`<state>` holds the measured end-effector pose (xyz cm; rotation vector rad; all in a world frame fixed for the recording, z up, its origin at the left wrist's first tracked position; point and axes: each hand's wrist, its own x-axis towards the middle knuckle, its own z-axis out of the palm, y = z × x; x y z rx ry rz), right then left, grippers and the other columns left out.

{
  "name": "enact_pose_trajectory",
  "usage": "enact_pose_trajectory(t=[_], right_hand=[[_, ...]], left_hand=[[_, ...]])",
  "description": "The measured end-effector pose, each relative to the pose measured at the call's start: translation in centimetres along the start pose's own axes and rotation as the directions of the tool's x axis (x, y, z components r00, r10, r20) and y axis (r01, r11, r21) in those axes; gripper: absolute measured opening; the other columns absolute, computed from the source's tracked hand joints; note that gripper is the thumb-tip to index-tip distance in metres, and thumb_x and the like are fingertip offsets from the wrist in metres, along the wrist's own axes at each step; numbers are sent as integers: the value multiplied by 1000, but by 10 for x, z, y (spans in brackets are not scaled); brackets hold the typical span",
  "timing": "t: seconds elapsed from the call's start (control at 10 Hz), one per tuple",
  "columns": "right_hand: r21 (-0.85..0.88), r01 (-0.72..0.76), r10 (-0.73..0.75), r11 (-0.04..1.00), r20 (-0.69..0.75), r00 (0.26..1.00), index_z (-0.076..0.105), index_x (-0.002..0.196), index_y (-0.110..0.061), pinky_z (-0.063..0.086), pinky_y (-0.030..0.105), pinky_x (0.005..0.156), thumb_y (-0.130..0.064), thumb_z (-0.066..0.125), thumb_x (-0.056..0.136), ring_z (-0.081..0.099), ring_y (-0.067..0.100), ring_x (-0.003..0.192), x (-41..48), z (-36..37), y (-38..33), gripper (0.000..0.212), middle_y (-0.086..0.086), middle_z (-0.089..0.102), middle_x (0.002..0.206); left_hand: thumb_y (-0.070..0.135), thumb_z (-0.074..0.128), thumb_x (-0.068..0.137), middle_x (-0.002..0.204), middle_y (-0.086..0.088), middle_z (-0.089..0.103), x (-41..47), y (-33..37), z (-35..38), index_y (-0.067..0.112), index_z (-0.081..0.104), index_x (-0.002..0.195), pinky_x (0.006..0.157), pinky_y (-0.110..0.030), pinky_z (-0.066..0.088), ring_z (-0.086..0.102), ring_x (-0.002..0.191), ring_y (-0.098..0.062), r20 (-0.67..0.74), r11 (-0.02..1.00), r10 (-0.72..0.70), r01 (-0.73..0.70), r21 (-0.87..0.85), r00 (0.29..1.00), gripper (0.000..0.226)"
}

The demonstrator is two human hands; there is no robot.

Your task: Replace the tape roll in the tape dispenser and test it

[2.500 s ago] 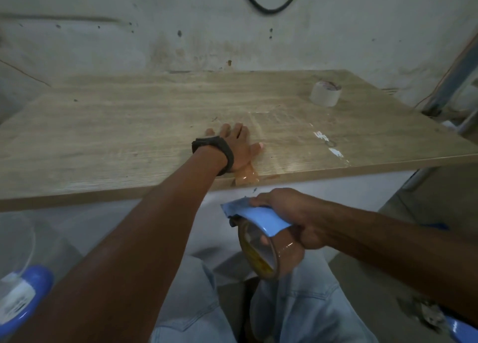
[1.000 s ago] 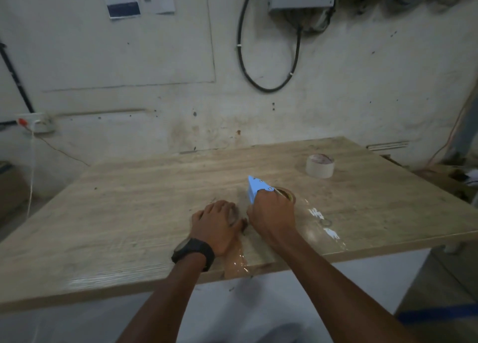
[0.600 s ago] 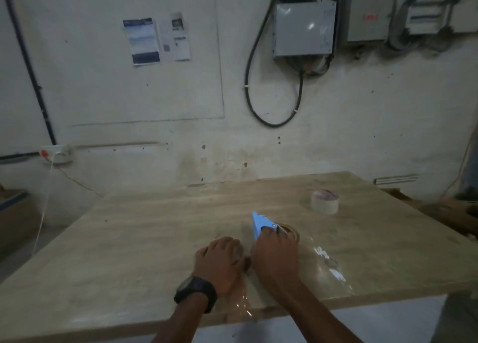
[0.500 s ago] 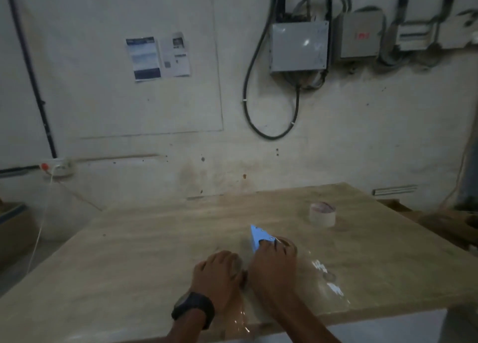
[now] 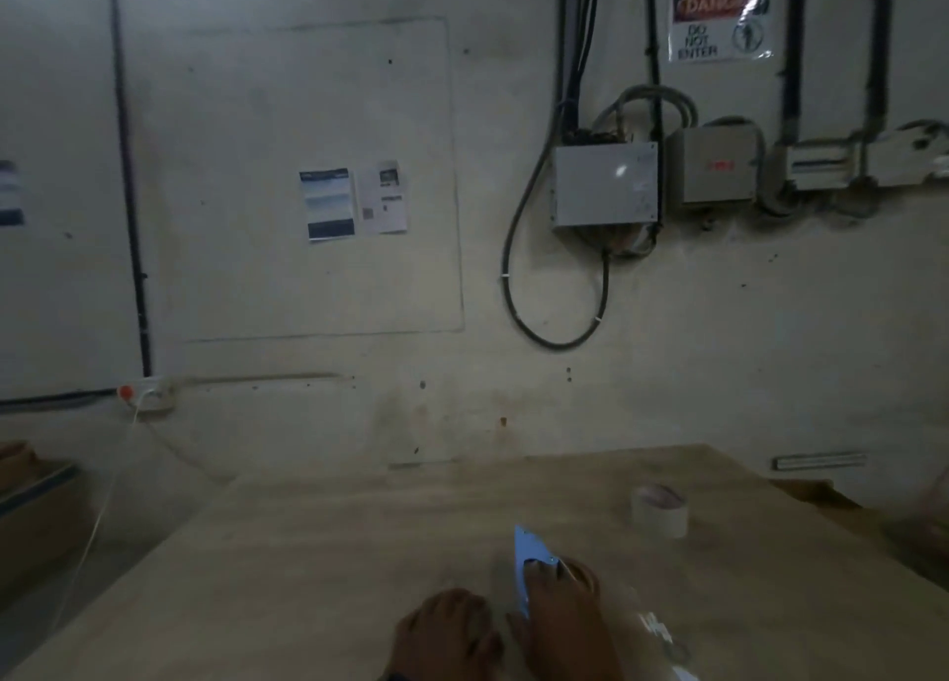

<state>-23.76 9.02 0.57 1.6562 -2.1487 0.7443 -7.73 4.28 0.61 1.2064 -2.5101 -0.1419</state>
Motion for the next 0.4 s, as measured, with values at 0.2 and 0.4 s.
enact_pose_trajectory(t=[0.2,0.4], right_hand=[[-17,71,-73,997,-285,956,75,70,-19,29,38,70,-47,54,65,45,25,85,4,-11,1,35,1,73,78],[-29,97,-100,995,-449,888,73,78,-22,51,43,71,-25,65,72,65,28,80,98,-36,4,10,-2,72,80]], left_hand=[[58,39,91,141,16,50,27,-1,-8,41,49,135,104,-33,34,44,133,-13,-21,998,-30,31,45,999,48],[53,38,99,129,18,59,104,-34,-33,40,47,134,98,-31,39,53,123,-11,-32,996,-84,85,18,996,39]])
